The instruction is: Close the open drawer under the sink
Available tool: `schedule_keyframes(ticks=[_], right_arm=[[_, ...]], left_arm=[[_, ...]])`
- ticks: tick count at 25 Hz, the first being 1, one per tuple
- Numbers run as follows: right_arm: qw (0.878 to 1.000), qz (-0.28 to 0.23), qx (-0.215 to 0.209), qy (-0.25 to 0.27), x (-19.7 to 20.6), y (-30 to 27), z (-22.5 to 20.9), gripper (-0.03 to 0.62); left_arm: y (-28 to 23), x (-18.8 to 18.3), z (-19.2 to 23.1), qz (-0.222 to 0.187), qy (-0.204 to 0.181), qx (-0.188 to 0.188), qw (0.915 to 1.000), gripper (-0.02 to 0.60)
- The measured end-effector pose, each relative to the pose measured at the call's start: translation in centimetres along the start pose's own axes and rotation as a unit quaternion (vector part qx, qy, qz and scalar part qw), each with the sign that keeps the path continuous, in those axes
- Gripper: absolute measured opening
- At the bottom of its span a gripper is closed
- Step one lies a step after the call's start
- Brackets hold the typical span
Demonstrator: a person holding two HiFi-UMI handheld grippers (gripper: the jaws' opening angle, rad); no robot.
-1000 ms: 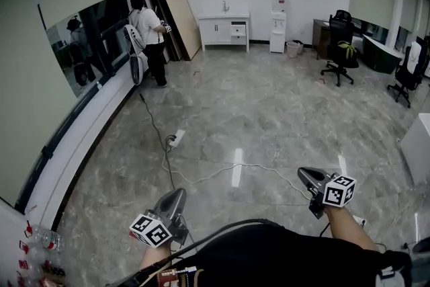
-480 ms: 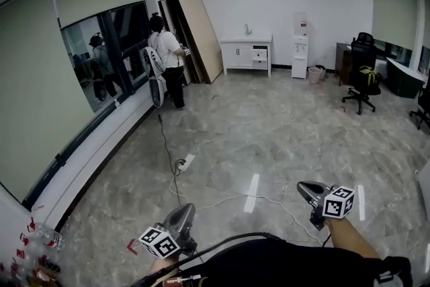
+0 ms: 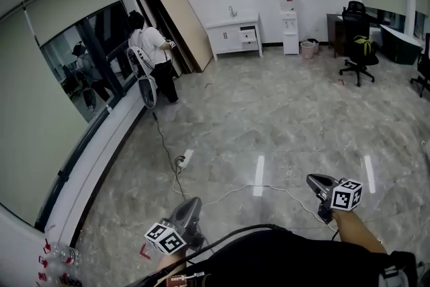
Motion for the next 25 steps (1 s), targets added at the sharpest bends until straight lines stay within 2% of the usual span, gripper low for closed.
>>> schedule_keyframes(ticks=[3, 7, 10, 13, 16, 19, 25], right_arm=[[1.0, 0.006, 0.006, 0.01, -0.3, -2.5, -1.3, 0.002], [0.999, 0.011, 0.033, 0.041, -3.1, -6.7, -2.8, 0.002], [0.997, 0.005, 0.059, 0.05, -5.8, -9.6, -3.4, 0.002], [0.994, -0.003, 0.08, 0.07, -8.0, -13.8, -3.7, 0.002], [0.992, -0.017, 0.087, 0.086, -10.2, -19.2, -4.5, 0.002], [0.989, -0.005, 0.085, 0.123, -11.5, -24.7, -5.1, 0.002], [0.974, 0.033, 0.09, 0.208, -15.3, -32.1, -8.0, 0.002]], left_arm=[[-3.4, -0.2, 2.2, 0.006, -0.004, 0.022, 0.9997, 0.0], [-8.4, -1.6, 7.4, 0.003, 0.008, 0.05, 0.9987, 0.0], [-11.4, -4.0, 10.8, 0.009, 0.012, 0.067, 0.9977, 0.0], [-13.7, -6.8, 15.2, 0.008, -0.004, 0.083, 0.9966, 0.0], [-16.2, -9.3, 20.3, 0.008, -0.01, 0.082, 0.9966, 0.0], [-18.2, -11.0, 24.4, 0.006, -0.02, 0.078, 0.9967, 0.0], [-22.7, -13.3, 29.3, -0.002, -0.02, 0.053, 0.9984, 0.0]])
Point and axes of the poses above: the fingertips, and each gripper's own axes: y backward along the fingers, z to its left, x out of its underside, the point moved 6 cm from there along y, backward along the fingers, and after that the axes turned 11 degrees about -x, right-handed, at the moved point
